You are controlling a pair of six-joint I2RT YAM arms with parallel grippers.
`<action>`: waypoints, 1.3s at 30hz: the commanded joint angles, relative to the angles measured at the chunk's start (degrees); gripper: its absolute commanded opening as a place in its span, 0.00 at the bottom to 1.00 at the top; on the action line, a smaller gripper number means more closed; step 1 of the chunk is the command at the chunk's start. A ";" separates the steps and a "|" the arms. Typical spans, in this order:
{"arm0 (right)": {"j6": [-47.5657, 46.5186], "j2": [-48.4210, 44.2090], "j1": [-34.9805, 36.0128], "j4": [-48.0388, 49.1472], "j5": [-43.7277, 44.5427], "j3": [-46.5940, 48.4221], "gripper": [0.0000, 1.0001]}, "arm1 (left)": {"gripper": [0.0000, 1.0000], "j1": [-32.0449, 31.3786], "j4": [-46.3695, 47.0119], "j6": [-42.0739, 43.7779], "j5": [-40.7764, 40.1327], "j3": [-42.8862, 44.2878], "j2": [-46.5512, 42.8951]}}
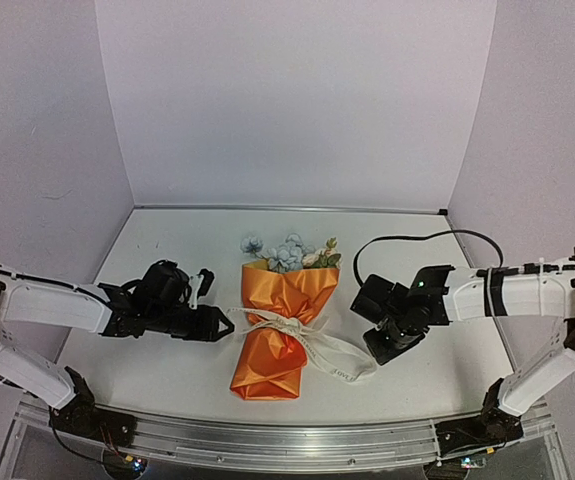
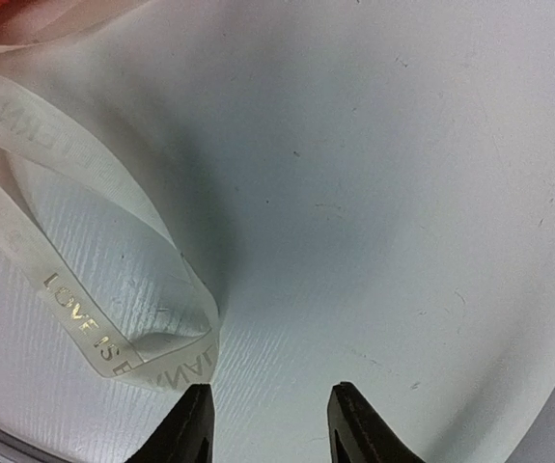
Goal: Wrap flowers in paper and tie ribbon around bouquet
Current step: Adjust the half-tied ribbon on the folded bouquet.
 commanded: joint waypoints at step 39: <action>-4.31 2.36 -1.56 -1.41 -3.03 6.72 0.38 | 0.63 2.43 -11.76 18.94 5.30 26.88 10.24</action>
